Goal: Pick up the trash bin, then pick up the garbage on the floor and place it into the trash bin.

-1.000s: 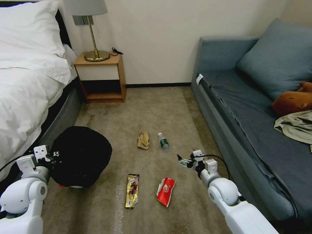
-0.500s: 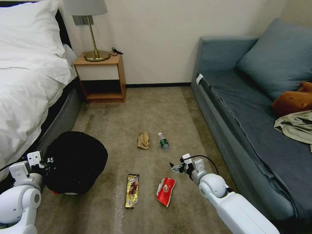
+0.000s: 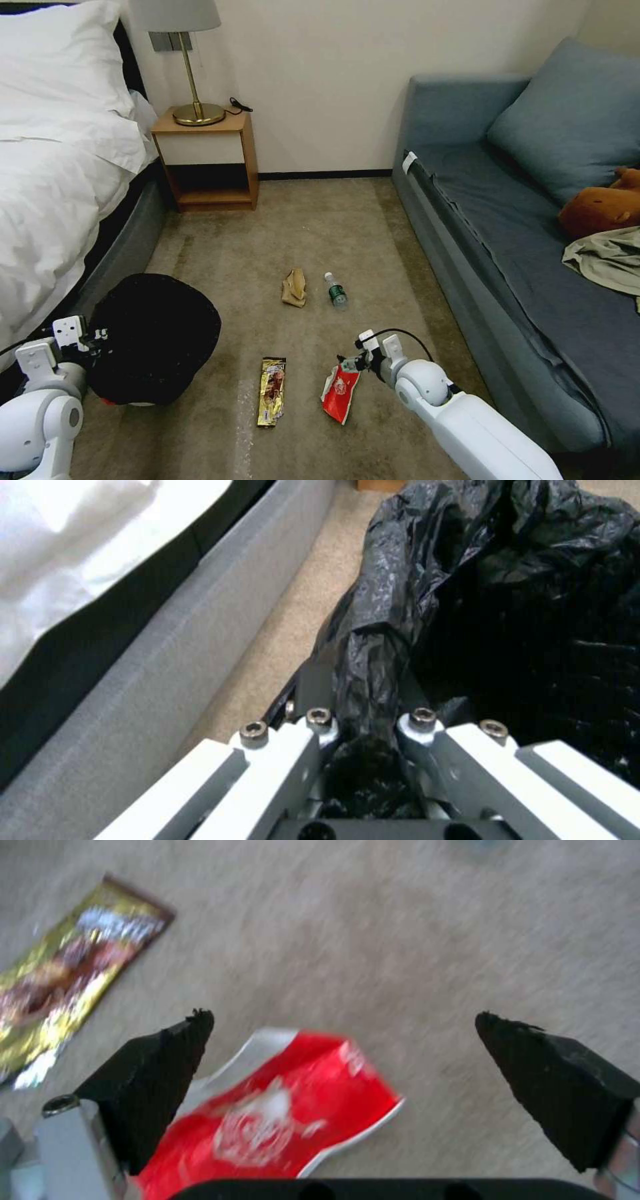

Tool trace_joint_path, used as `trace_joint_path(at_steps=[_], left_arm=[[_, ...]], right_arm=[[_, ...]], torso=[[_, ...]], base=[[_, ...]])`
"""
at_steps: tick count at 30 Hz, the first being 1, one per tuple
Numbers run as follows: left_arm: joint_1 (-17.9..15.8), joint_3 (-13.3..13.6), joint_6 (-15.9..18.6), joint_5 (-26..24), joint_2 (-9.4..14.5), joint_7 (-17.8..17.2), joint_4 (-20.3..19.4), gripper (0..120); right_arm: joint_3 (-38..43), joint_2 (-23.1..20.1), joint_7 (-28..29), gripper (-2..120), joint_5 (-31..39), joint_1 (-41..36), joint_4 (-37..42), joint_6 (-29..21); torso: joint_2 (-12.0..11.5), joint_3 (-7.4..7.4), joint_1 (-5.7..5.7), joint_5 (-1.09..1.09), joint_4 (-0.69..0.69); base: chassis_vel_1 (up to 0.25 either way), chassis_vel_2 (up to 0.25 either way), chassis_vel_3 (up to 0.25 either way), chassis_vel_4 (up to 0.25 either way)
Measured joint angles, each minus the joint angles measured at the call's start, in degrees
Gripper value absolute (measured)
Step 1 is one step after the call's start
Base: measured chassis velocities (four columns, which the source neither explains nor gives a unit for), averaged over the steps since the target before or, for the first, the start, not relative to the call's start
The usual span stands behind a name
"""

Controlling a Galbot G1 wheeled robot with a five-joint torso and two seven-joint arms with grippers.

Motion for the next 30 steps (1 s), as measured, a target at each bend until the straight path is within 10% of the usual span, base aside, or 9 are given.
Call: trace_joint_path(at_steps=[30], left_arm=[[2.7, -1.1, -0.6, 2.8, -5.1, 0.8, -2.9, 4]], right_arm=[[-8.7, 5.4, 0.0, 100, -8.9, 1.5, -8.5, 5.3]], torso=[[0.0, 0.00, 0.00, 0.00, 0.00]], base=[[0.000, 0.000, 0.000, 0.000]])
